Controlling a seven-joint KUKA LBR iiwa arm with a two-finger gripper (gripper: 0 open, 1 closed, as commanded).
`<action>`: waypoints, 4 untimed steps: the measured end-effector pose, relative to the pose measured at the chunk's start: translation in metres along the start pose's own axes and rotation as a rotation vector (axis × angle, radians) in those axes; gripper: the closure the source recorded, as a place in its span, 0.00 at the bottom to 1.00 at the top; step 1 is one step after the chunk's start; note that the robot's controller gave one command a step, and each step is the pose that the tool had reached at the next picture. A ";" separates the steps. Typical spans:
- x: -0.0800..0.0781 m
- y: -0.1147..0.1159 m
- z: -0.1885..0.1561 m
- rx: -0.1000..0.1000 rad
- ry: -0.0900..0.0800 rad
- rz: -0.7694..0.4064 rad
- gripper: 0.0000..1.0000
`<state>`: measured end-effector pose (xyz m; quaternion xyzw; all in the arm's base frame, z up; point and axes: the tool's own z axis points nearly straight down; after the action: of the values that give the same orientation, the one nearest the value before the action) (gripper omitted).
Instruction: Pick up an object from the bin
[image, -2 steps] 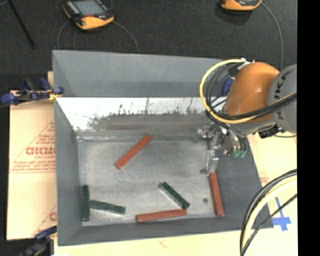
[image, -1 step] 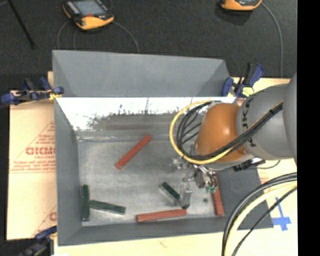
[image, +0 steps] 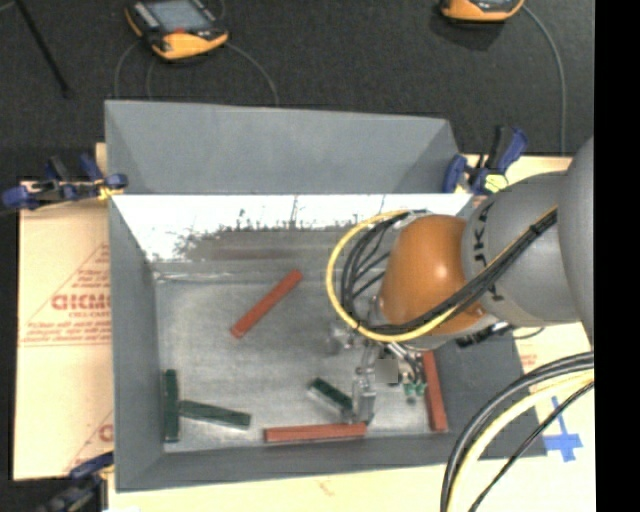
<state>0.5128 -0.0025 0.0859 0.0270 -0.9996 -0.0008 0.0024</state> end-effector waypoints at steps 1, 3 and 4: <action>0.001 -0.021 -0.016 0.001 -0.008 0.179 0.00; 0.003 0.017 0.015 0.000 -0.010 0.535 1.00; 0.003 0.016 0.015 0.000 -0.010 0.534 1.00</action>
Offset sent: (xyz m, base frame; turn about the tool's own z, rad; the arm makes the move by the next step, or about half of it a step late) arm -0.0123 0.0033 -0.0159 0.1325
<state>0.5089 0.0138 0.0711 -0.2377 -0.9713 -0.0003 -0.0026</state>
